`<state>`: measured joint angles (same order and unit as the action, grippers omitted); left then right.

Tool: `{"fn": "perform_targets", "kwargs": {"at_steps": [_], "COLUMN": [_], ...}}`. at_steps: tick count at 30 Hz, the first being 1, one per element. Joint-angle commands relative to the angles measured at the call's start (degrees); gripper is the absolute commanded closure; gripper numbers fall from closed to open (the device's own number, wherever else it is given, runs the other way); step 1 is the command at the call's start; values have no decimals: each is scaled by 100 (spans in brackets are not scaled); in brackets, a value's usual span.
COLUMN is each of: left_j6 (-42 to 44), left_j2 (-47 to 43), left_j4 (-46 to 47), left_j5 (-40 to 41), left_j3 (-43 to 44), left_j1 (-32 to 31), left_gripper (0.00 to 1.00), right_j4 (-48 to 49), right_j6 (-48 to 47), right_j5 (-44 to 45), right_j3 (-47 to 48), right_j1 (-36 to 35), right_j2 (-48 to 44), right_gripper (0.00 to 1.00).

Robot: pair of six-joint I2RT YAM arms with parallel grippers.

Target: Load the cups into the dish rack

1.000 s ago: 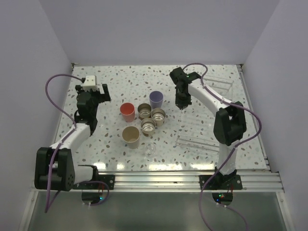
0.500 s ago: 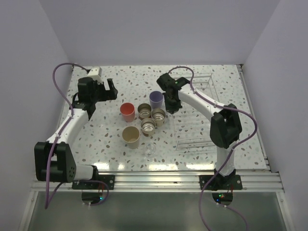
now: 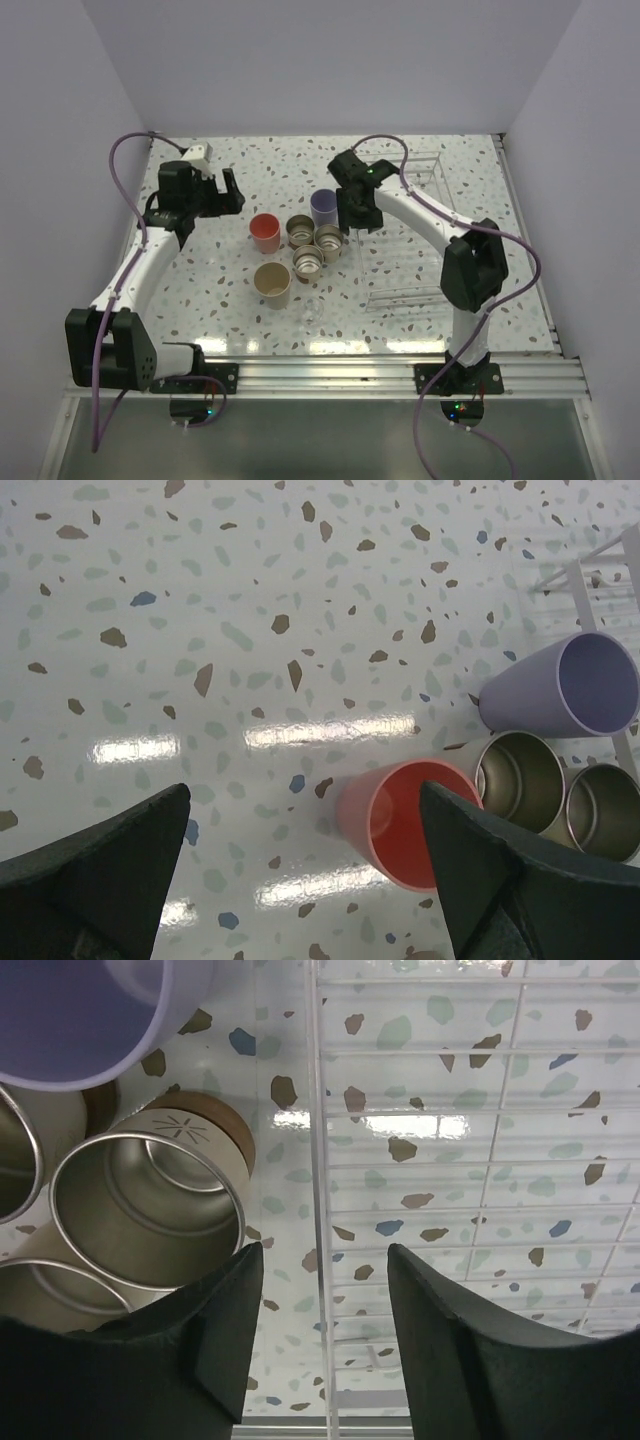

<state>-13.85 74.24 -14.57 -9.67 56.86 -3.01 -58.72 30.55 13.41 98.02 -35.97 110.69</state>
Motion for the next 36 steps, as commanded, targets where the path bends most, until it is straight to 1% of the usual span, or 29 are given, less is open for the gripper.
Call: {"fn": "perform_targets", "kwargs": {"at_steps": [1,2,3,6,10,13,14,15,20,22,27,32,33,36], "left_j6": [128,137,154,189,216,172,163,172,172,163,137,-4,-56,-153], "left_j2": [-120,-129,-129,-129,-67,20,82,117,354,451,671,899,934,1066], "left_j4": [-336,-362,-380,-494,-626,-617,-617,-617,-644,-679,-679,-486,-442,-310], "left_j5": [-105,-96,-62,-44,70,88,88,97,264,334,563,607,598,572], "left_j3": [141,158,167,238,282,264,273,290,352,378,264,89,71,-8], "left_j1": [-33,-60,-86,-148,-218,-270,-314,-341,-551,-604,-877,-982,-991,-1009], "left_gripper": [0,0,0,0,0,1,1,1,2,5,9,16,20,27], "right_j4": [-25,-60,-78,-175,-254,-105,35,97,273,230,-69,-289,-315,-465], "right_j6": [83,92,101,136,180,197,215,276,531,540,540,619,628,611], "right_j5": [320,355,434,478,356,84,-135,-206,-357,-330,-111,-66,-84,-102], "right_j3": [218,279,314,437,394,43,-80,-333,-977,-1153,-1399,-1724,-1768,-1856], "right_j1": [-7,2,2,-7,2,-7,-7,-7,-7,-7,2,2,11,2], "right_j2": [-653,-707,-768,-1084,-1585,-2173,-2479,-2657,-3474,-3756,-4204,-4740,-4794,-4961], "right_gripper": [40,38,34,29,27,26,26,25,25,25,24,24,24,24]}}
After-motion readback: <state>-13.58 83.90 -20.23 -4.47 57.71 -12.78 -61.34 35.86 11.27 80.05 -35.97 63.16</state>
